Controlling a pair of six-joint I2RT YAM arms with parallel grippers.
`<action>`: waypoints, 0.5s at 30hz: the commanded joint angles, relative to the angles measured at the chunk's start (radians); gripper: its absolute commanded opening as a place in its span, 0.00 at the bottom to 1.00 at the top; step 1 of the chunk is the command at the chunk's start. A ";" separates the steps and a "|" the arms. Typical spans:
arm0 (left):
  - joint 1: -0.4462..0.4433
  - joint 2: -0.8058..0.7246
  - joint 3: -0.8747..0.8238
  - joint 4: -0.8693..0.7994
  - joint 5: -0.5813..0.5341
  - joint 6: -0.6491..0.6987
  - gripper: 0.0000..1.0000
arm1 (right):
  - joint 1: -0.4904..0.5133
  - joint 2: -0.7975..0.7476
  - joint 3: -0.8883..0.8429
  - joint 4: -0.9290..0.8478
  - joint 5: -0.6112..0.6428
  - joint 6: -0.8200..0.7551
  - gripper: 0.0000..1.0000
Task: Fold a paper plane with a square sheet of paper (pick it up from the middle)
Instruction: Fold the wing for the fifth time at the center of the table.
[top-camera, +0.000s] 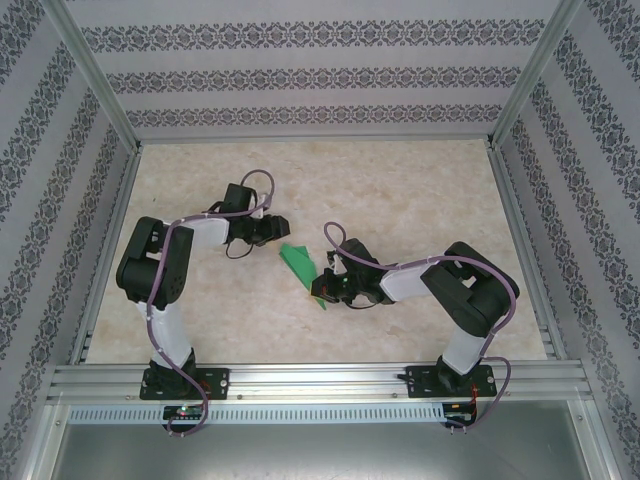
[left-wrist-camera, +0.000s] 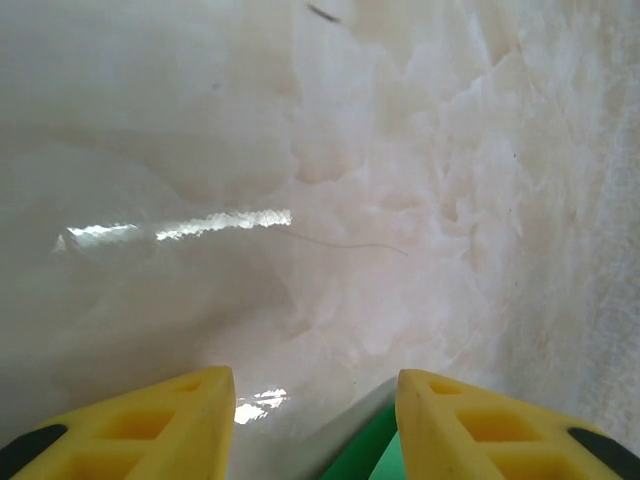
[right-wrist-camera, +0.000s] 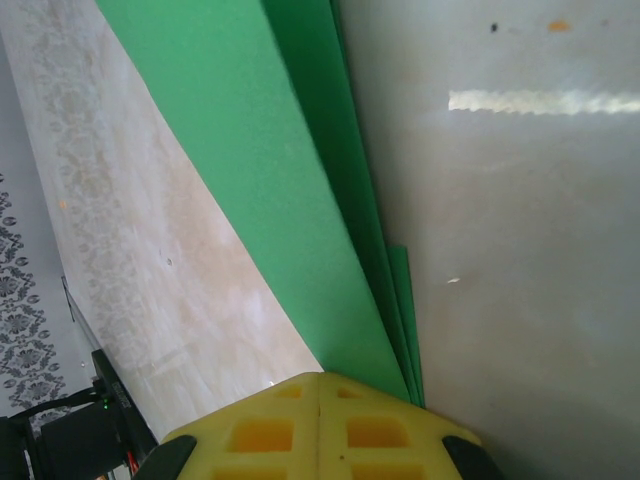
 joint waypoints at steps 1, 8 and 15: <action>0.010 -0.104 0.017 -0.053 -0.029 0.014 0.48 | 0.000 0.049 -0.039 -0.215 0.030 -0.024 0.00; -0.055 -0.254 -0.075 -0.066 0.029 -0.038 0.42 | 0.000 0.067 -0.001 -0.187 0.039 -0.004 0.00; -0.183 -0.310 -0.227 0.049 0.006 -0.195 0.21 | 0.000 0.093 0.006 -0.117 0.046 0.037 0.00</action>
